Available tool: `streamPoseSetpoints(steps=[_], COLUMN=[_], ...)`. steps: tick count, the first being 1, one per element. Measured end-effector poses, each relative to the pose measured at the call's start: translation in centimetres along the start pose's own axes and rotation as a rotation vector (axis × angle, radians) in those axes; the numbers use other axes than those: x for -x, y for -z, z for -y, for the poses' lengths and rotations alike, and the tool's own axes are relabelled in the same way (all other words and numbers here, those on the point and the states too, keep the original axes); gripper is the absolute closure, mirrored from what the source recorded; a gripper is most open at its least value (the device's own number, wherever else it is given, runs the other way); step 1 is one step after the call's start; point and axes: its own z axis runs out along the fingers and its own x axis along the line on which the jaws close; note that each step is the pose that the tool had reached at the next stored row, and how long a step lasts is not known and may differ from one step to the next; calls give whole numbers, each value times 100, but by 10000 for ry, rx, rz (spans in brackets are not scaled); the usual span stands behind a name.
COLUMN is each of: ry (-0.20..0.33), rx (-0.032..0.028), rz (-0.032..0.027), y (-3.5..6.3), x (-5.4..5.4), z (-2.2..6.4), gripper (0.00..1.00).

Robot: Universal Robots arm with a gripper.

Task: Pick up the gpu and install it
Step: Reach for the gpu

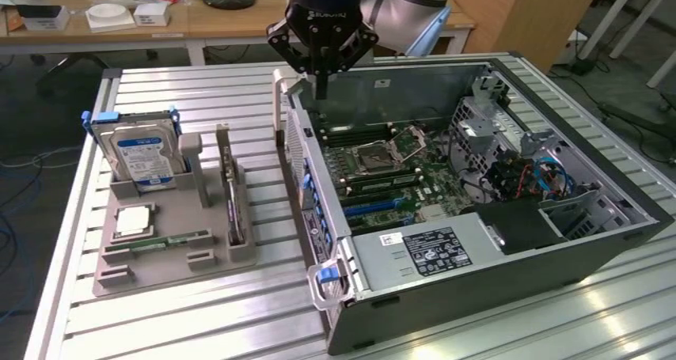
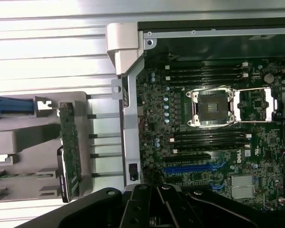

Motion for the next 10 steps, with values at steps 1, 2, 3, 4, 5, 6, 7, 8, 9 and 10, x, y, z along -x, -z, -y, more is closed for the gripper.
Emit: streamPoseSetpoints(steps=[1,2,3,4,5,6,7,8,9,10], ry=[-1,0,0,-1,-1,-1,-1,0,0,0], rx=[-1,0,0,-1,-1,0,0,0,-1,0], rz=[0,0,0,0,0,0,0,0,0,0], y=[1,1,1,1,2,2,2,3,3,3], x=[-11,-23,-34,-45,-57,-69,-81,-92,-103,-115], z=[1,2,2,3,4,5,6,7,8,8], gripper=[90,90,90,90,90,90,90,90,90,90])
